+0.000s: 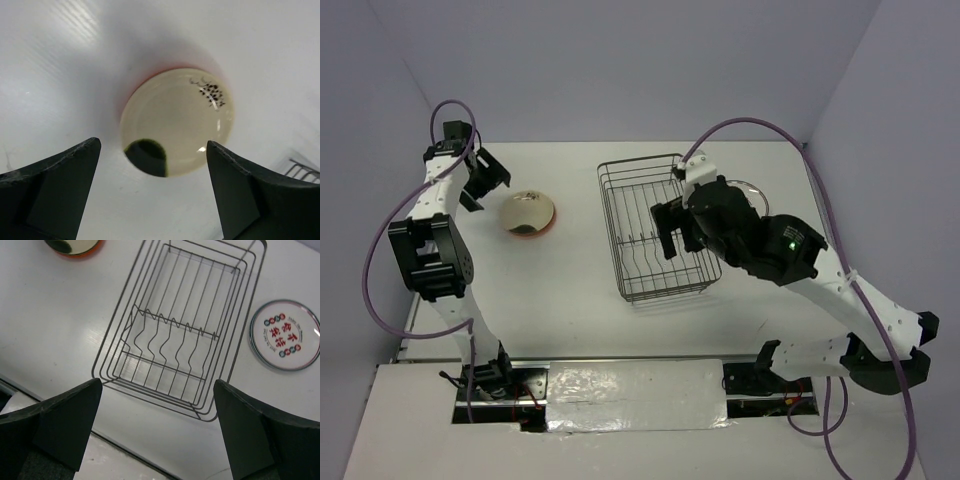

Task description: Unload the plates from the dish rack

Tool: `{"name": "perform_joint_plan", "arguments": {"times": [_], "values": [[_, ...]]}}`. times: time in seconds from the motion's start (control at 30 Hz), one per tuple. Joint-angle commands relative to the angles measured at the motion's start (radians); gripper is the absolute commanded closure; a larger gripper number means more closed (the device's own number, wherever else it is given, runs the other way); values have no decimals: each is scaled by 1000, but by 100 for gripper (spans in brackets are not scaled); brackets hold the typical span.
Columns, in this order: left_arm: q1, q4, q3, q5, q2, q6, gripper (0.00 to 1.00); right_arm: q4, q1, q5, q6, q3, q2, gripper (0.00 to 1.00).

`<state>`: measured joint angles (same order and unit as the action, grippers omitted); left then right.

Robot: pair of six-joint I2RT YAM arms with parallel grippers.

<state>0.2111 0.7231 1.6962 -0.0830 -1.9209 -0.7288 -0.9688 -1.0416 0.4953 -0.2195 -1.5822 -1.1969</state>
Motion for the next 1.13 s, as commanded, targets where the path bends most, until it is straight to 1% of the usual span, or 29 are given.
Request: {"name": "perform_joint_plan", "arguments": {"times": [0.0,0.07,0.1,0.13,0.17,0.2,0.23,0.27,0.3,0.33,0.37,0.4,0.43,0.47,0.5,0.53,0.57,0.6,0.63,0.7,0.73,0.83,0.93,1.1], "values": [[-16,220,85,-67,-7,72,1,-27,130,-90,-82,1,20,0],[-27,300,82,-78,13,107,0,-7,219,-148,-116,39,55,0],[-35,289,51,-84,42,124,1,1,248,-153,-129,56,74,0],[-62,270,13,-66,125,165,0,8,279,-152,-161,89,94,0],[-84,242,-69,-54,172,189,1,5,310,-137,-188,100,114,0],[-107,213,-101,-63,219,204,1,2,378,-126,-205,114,153,0],[-172,211,-151,-120,306,222,0,4,412,-141,-211,132,174,0],[-203,207,-176,-162,351,230,0,-7,448,-152,-219,136,190,0],[-292,211,-197,-217,440,226,0,-14,497,-161,-227,140,222,0],[-320,207,-251,-294,489,195,1,-40,517,-161,-230,145,240,0],[-343,207,-286,-302,538,184,1,-57,526,-161,-233,146,253,0],[-361,196,-320,-305,645,169,1,-76,538,-159,-235,148,269,0],[-368,199,-379,-314,702,117,1,-94,546,-155,-239,149,298,0],[-369,193,-412,-313,758,105,0,-132,548,-147,-244,149,315,0],[-371,182,-441,-314,874,97,0,-146,548,-141,-245,152,336,0],[-371,174,-484,-323,929,76,1,-159,551,-132,-242,162,383,0],[-372,176,-498,-342,979,72,1,-171,551,-127,-236,169,413,0],[-372,177,-509,-350,1072,78,0,-180,549,-115,-230,182,442,0],[-372,202,-518,-363,1111,88,1,-192,552,-85,-222,188,491,0],[-386,243,-511,-420,1184,100,0,-243,552,-49,-218,191,522,0],[-403,327,-485,-455,1192,80,0,-261,552,-34,-219,189,536,0],[-423,404,-449,-529,1218,62,1,-315,552,6,-228,192,580,0],[-435,412,-460,-558,1270,74,1,-318,552,15,-233,192,611,0],[-437,343,-509,-537,1330,115,1,-314,552,6,-231,195,605,0]]}}
